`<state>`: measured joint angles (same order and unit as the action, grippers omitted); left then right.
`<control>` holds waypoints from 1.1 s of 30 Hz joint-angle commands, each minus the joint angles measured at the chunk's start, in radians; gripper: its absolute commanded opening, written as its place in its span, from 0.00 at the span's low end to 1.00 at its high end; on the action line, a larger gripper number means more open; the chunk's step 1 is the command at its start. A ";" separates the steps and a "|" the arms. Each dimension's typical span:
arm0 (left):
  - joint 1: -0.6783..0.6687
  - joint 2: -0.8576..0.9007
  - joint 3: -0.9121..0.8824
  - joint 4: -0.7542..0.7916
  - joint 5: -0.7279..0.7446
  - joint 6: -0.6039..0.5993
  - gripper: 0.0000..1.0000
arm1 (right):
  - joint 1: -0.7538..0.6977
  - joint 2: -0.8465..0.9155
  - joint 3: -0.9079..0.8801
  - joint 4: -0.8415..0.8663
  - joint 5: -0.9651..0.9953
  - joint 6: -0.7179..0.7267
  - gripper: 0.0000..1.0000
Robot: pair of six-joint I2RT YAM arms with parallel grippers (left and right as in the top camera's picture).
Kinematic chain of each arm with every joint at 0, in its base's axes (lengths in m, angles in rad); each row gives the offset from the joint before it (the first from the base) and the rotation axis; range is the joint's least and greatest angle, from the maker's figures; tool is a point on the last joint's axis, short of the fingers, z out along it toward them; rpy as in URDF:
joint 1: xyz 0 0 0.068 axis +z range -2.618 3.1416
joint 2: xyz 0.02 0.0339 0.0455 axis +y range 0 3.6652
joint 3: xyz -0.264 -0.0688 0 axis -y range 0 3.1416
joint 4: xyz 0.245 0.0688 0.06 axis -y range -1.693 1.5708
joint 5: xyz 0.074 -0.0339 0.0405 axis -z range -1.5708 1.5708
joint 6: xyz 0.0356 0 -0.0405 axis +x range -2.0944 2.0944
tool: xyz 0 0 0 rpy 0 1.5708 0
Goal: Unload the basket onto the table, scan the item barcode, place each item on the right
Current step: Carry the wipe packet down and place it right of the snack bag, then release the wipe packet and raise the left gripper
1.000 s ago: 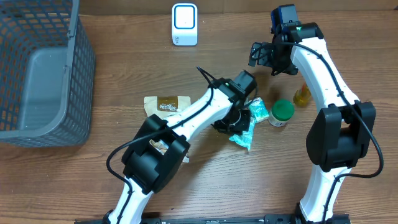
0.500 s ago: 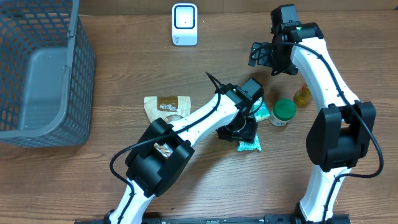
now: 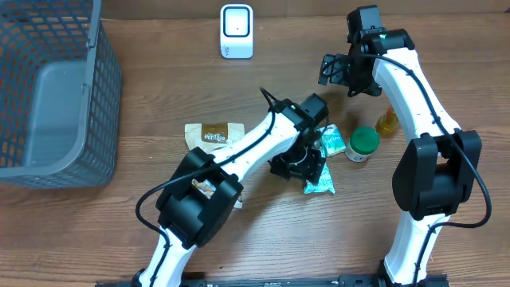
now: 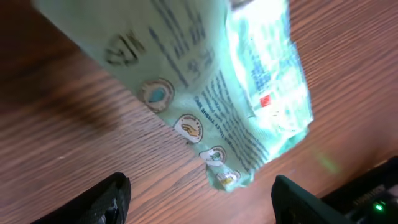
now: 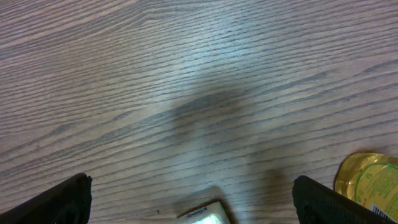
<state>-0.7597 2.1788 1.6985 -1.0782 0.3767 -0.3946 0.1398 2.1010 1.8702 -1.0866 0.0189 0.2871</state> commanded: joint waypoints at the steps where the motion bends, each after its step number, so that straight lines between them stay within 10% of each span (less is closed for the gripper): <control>1: 0.028 -0.008 0.073 -0.014 0.024 0.059 0.73 | 0.003 -0.027 0.015 0.004 0.014 -0.008 1.00; 7: 0.053 -0.008 0.072 -0.019 -0.050 0.058 0.67 | 0.003 -0.027 0.015 0.004 0.014 -0.008 1.00; 14: 0.051 -0.008 0.069 -0.019 -0.123 0.027 0.11 | 0.003 -0.027 0.015 0.004 0.014 -0.008 1.00; 33: -0.032 -0.008 -0.004 0.096 -0.121 -0.051 0.11 | 0.003 -0.027 0.015 0.004 0.014 -0.008 1.00</control>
<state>-0.7689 2.1788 1.7004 -0.9905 0.2600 -0.4278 0.1398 2.1010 1.8702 -1.0859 0.0189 0.2867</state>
